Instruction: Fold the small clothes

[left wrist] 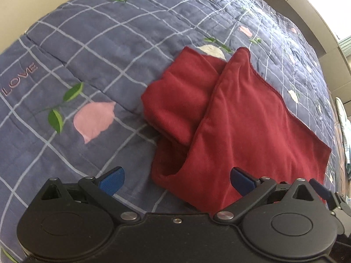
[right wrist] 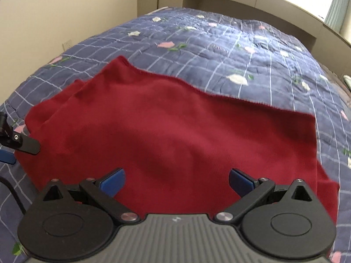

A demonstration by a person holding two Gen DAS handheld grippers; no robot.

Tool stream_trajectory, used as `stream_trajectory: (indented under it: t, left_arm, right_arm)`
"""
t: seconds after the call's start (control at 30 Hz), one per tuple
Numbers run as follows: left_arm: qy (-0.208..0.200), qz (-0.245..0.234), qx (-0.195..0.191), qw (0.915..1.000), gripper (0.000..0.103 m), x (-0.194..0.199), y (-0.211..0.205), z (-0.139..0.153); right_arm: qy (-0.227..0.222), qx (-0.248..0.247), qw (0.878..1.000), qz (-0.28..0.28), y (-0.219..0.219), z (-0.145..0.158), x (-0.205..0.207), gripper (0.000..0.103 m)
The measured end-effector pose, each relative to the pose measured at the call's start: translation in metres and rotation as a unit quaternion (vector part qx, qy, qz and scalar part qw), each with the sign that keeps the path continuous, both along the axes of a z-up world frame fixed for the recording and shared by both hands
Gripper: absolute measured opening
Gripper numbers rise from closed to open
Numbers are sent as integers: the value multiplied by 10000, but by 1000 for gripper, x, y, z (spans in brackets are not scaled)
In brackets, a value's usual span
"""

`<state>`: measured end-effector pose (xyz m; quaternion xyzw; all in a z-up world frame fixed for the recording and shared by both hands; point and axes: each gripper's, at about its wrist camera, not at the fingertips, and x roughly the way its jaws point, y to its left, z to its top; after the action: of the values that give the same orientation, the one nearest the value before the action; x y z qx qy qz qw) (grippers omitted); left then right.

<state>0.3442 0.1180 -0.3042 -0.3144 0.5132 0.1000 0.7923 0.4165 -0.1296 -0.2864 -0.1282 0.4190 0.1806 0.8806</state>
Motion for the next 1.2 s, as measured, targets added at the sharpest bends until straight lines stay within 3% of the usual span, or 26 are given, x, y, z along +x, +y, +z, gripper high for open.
stream_trajectory:
  t: [0.13, 0.3, 1.03, 1.2]
  left_arm:
    - [51, -89, 22, 9999, 102, 1, -2, -4]
    - [141, -147, 24, 9998, 102, 6, -2, -7]
    - [261, -271, 287, 9989, 102, 13, -11, -10]
    - [292, -226, 331, 9988, 102, 14, -12, -10]
  right_arm:
    - [216, 32, 9994, -271, -3, -16, -5, 103]
    - [122, 14, 9994, -310, -4, -25, -9, 103]
    - [52, 5, 9990, -437, -1, -27, -10, 103]
    - [203, 23, 9991, -375, -3, -23, -6, 103]
